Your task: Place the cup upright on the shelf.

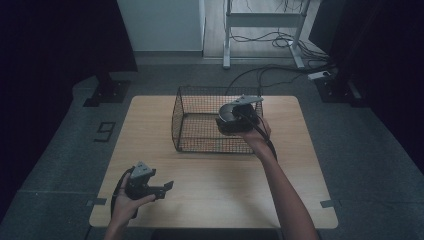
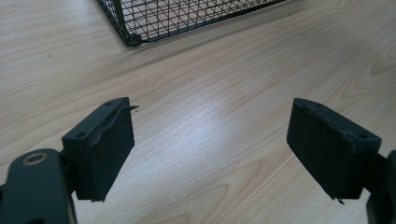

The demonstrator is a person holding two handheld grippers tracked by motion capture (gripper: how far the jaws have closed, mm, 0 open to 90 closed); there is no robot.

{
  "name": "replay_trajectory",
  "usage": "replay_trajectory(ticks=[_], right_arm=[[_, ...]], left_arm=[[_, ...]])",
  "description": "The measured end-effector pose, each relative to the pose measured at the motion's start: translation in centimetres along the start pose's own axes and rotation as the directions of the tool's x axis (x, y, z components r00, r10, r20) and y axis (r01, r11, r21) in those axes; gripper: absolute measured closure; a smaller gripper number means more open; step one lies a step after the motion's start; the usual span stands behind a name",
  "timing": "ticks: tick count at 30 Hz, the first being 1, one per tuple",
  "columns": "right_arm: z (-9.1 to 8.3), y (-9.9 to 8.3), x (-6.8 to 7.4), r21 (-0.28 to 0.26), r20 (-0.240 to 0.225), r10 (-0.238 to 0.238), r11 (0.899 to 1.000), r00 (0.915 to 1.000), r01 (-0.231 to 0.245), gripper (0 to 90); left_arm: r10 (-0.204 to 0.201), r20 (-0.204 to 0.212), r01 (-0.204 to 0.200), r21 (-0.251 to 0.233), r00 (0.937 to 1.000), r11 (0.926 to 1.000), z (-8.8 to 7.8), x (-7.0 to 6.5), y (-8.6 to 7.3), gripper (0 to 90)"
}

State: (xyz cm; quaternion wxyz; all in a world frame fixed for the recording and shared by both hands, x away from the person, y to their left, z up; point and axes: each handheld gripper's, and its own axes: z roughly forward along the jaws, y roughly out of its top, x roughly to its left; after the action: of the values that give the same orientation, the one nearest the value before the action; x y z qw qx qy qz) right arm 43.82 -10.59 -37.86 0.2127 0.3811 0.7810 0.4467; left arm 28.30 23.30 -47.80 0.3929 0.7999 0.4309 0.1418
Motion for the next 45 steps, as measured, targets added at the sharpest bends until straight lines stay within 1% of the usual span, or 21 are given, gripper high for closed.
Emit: replay_trajectory(ticks=[16, 19, 24, 27, 33, 34, 35, 42, 45], right_arm=[[2.3, 0.9, -1.4, 0.036, 0.012, 0.006, 0.999, 0.9999, -0.006, 18.1], [2.8, 1.2, -1.6, 0.047, 0.023, -0.001, 0.999, 0.9997, -0.001, 18.1], [3.2, 1.7, -1.9, 0.048, 0.020, -0.002, 0.999, 0.9998, 0.001, 18.1], [3.6, 2.1, -2.3, 0.048, 0.014, 0.001, 0.999, 0.9999, -0.002, 18.1], [4.4, 2.5, -2.7, 0.060, 0.019, -0.004, 0.998, 0.9998, 0.003, 18.1], [4.8, 2.7, -2.9, 0.060, 0.014, -0.004, 0.998, 0.9999, 0.003, 18.1], [4.9, 2.7, -2.9, 0.056, 0.014, -0.004, 0.998, 0.9999, 0.003, 18.1], [5.9, 2.9, -3.3, 0.070, 0.008, -0.002, 0.998, 1.0000, 0.002, 18.1], [6.6, 2.9, -3.7, 0.080, 0.006, 0.003, 0.997, 1.0000, -0.004, 18.1]], left_arm=[[0.000, 0.003, 0.000, -0.001, 1.0000, 1.0000, 0.0, 0.0, 0.0, 15.2], [0.002, 0.005, -0.002, -0.002, 1.0000, 1.0000, -0.1, 0.0, 0.0, 15.3], [0.000, 0.007, 0.000, -0.007, 1.0000, 1.0000, -0.2, 0.1, 0.0, 15.3], [0.000, 0.011, 0.000, -0.008, 0.9999, 1.0000, -0.2, 0.0, 0.0, 15.3], [0.004, 0.017, -0.004, -0.008, 0.9998, 1.0000, -0.2, -0.1, 0.1, 15.3], [0.006, 0.017, -0.006, -0.008, 0.9998, 1.0000, -0.1, -0.1, 0.1, 15.2], [0.006, 0.018, -0.006, -0.008, 0.9998, 0.9999, -0.1, -0.2, 0.1, 15.3], [0.007, 0.017, -0.007, -0.006, 0.9998, 1.0000, 0.0, -0.2, 0.1, 15.3], [0.007, 0.018, -0.007, -0.005, 0.9998, 1.0000, 0.0, -0.2, 0.0, 15.2]])
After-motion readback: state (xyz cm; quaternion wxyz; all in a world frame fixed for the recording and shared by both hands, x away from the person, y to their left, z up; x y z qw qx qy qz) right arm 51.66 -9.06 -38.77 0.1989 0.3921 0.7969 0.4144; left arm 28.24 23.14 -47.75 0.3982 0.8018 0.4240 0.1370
